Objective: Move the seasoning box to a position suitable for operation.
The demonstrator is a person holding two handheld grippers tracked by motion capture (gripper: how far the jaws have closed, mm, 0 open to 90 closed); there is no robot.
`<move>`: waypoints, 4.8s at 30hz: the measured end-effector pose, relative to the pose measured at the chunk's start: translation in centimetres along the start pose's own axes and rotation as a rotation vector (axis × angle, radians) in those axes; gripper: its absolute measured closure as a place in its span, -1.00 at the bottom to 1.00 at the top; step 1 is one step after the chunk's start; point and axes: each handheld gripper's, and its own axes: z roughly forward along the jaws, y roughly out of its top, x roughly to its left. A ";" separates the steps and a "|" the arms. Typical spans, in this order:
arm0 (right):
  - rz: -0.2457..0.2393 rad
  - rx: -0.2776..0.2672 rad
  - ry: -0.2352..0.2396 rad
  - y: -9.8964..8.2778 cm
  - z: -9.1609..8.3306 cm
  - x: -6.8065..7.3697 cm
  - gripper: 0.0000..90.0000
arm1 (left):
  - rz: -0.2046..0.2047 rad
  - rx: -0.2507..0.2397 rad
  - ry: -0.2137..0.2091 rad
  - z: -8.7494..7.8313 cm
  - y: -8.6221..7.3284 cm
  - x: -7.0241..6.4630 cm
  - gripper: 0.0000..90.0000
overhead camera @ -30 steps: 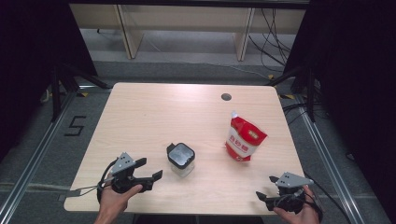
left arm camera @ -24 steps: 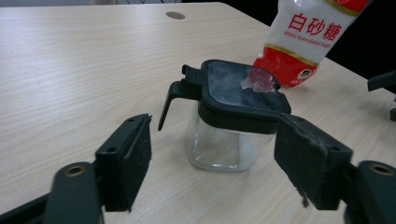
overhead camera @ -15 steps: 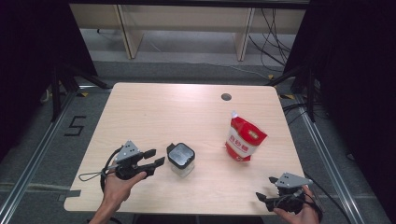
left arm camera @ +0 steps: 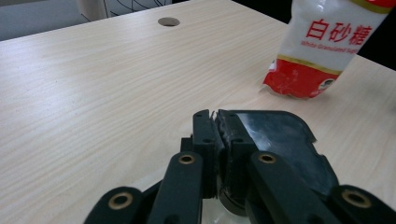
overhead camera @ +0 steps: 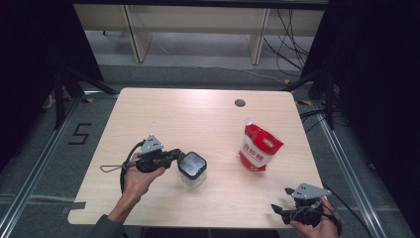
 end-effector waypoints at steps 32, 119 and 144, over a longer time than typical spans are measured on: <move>-0.026 0.014 0.025 0.0 0.5 0.4 -0.47 | 0.052 0.098 0.012 2.2 0.5 0.6 0.98; -0.038 0.018 0.046 0.2 0.7 0.8 -0.47 | 0.243 0.109 -0.180 0.6 -6.8 -3.4 0.65; -0.074 0.022 0.054 0.4 1.0 0.7 -0.47 | 0.285 0.111 -0.264 0.9 -6.9 -4.6 0.65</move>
